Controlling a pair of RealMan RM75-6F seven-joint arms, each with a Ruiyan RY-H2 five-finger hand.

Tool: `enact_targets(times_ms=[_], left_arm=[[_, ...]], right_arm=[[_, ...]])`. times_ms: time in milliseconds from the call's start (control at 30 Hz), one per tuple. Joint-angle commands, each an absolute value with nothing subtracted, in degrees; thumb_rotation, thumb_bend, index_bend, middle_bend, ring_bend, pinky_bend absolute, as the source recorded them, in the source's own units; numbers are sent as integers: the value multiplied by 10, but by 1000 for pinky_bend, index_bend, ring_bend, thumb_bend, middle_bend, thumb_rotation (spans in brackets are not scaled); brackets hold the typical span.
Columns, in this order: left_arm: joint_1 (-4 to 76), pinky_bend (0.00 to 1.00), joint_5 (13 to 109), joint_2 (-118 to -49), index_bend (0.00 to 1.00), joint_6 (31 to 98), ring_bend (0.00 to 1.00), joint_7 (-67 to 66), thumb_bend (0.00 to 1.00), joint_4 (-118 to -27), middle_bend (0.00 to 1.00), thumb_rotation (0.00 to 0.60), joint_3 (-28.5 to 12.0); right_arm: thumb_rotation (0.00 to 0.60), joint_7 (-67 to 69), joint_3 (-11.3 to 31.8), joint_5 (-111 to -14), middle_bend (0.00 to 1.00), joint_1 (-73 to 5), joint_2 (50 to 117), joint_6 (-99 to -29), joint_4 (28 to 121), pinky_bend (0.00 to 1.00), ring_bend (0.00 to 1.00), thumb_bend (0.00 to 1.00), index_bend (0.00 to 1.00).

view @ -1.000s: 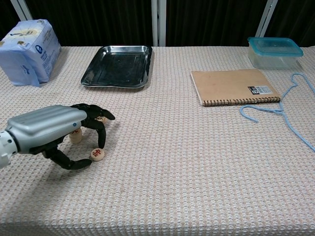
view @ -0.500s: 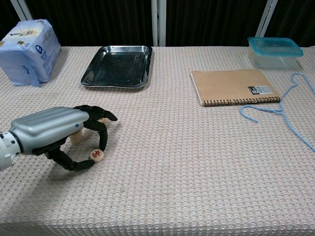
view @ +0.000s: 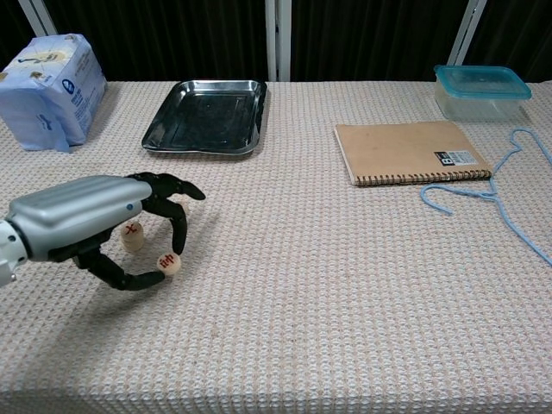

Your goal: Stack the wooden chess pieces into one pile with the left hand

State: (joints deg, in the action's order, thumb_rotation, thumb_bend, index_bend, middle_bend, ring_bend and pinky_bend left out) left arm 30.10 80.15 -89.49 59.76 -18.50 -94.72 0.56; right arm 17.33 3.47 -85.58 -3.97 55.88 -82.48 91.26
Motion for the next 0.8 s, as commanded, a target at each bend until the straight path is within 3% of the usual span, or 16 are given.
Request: enact_targets(times_ms=[33,367,800], left_arm=[[300,0,800,-877,502,611,0,-186,300,-965,87,600,-6],[301,0,741,-829,475,592,0,-165,308,-984,87,600,-26],[303,0,736,-830,464,583,0,-143,309,-966,87,600,-22]], right_arm=[[600,173,35,-856,0,-40,559,-825,913,0,0,76,0],[600,170,34,-855,0,-42,559,-821,913,0,0,75,0],[600,167,34,-854,0,-43,560,-818,914,0,0,76,0]])
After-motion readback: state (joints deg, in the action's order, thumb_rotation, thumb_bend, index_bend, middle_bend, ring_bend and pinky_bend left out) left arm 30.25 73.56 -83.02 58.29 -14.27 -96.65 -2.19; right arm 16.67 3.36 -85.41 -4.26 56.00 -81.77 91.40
